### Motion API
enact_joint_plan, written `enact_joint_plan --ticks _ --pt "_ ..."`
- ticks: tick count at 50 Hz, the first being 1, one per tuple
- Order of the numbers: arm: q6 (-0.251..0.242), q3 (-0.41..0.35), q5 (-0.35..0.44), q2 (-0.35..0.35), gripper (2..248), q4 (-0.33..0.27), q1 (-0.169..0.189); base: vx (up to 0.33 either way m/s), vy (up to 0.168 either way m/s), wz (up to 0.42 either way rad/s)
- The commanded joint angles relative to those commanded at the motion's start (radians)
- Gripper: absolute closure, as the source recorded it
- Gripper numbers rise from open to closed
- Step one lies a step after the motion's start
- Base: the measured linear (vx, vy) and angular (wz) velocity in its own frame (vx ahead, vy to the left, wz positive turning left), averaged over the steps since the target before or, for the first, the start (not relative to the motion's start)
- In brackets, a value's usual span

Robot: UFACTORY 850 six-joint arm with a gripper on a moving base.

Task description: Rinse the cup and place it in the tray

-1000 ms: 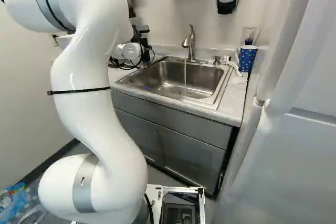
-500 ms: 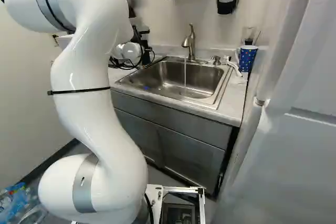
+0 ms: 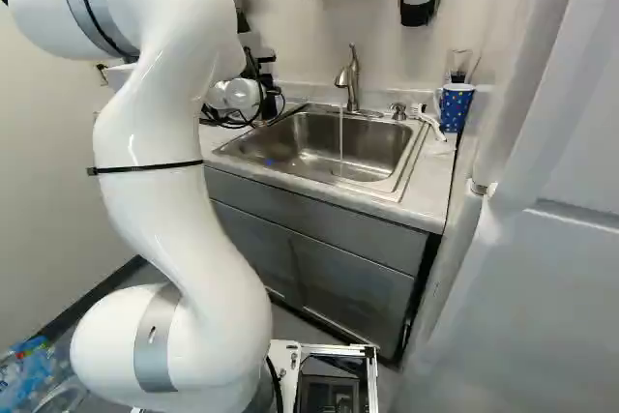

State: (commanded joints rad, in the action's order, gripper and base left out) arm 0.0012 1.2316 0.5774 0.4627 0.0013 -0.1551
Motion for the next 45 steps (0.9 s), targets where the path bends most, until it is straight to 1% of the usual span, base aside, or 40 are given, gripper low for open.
enact_joint_plan --ticks 2,3,7,8,13,14,18,19,45 --pt "0.0 0.0 0.0 0.0 116 0.0 0.0 0.0 0.0 0.0" --pt "0.0 0.0 0.0 0.0 84 0.0 0.0 0.0 0.0 0.0" --pt "0.0 0.0 0.0 0.0 84 0.0 0.0 0.0 0.0 0.0" --pt "0.0 0.0 0.0 0.0 49 0.0 0.0 0.0 0.0 0.0" --pt "0.0 0.0 0.0 0.0 49 0.0 0.0 0.0 0.0 0.0" --pt "0.0 0.0 0.0 0.0 13 0.0 0.0 0.0 0.0 0.0" --pt "0.0 0.0 0.0 0.0 13 0.0 0.0 0.0 0.0 0.0" --pt "0.0 0.0 0.0 0.0 3 0.0 0.0 0.0 0.0 0.0" --pt "0.0 0.012 0.0 -0.031 3 0.0 0.0 0.0 0.0 0.0"
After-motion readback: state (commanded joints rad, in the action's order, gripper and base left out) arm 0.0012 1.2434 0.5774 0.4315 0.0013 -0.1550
